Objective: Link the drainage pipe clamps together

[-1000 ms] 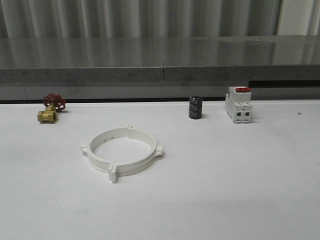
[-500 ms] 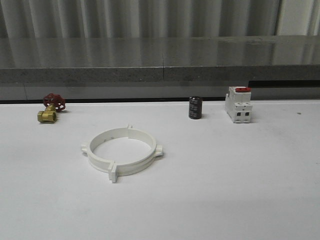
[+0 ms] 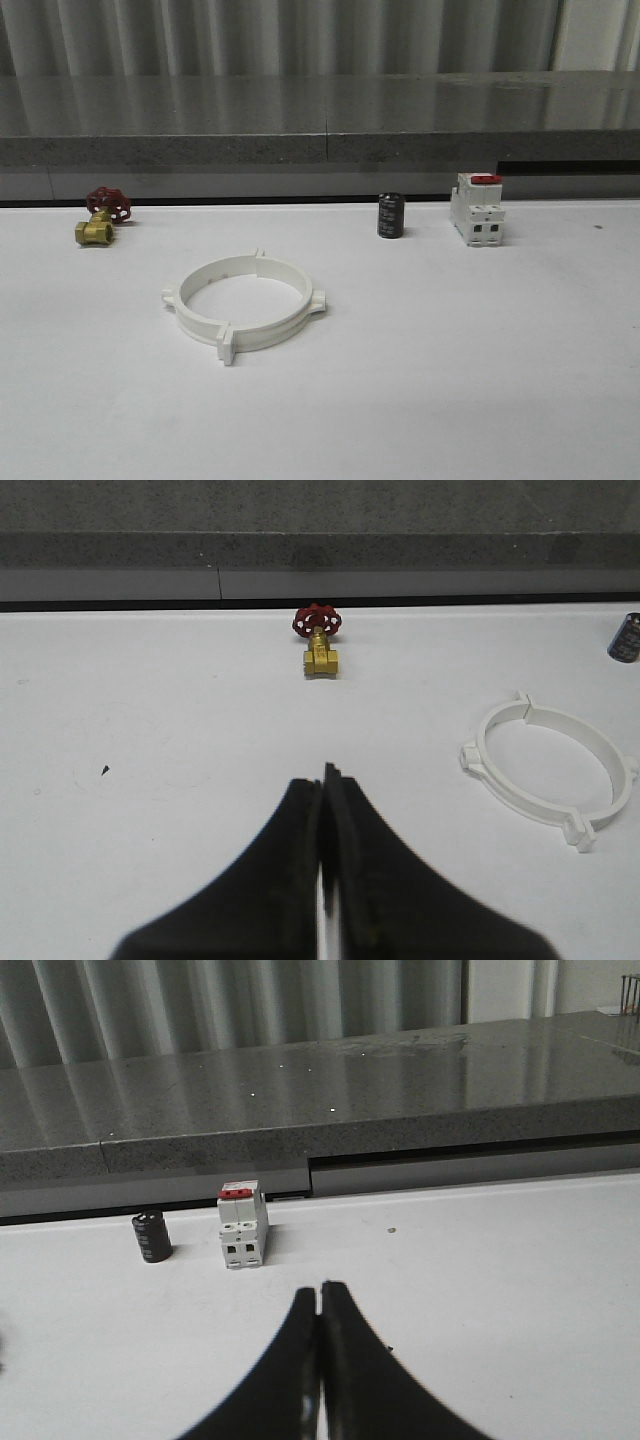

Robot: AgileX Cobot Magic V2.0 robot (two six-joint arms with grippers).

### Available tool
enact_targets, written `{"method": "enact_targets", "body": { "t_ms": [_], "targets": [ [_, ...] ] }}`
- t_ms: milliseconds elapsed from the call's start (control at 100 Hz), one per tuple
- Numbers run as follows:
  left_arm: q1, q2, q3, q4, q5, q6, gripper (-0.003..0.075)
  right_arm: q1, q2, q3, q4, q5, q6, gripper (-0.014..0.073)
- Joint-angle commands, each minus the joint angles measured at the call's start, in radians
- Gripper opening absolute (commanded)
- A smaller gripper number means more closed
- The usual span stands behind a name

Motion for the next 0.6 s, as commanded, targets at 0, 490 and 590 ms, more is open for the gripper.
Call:
{"method": "enact_targets", "body": {
  "t_ms": [0,490,590],
  "targets": [
    [0.002,0.007,-0.028,0.000,-0.073,-0.003,-0.0021,-0.001,-0.019,-0.016,-0.011,-0.085,-0.009,-0.0066],
    [0.004,-0.154,0.339,0.041,-0.575,-0.003,-0.0021,-0.001,-0.019,-0.016,-0.011,-0.081,-0.009,-0.0066],
    [0.004,-0.220,0.407,0.045,-0.575,-0.003,-0.0021,-0.001,-0.019,-0.016,-0.011,-0.081,-0.009,-0.0066]
  ]
}}
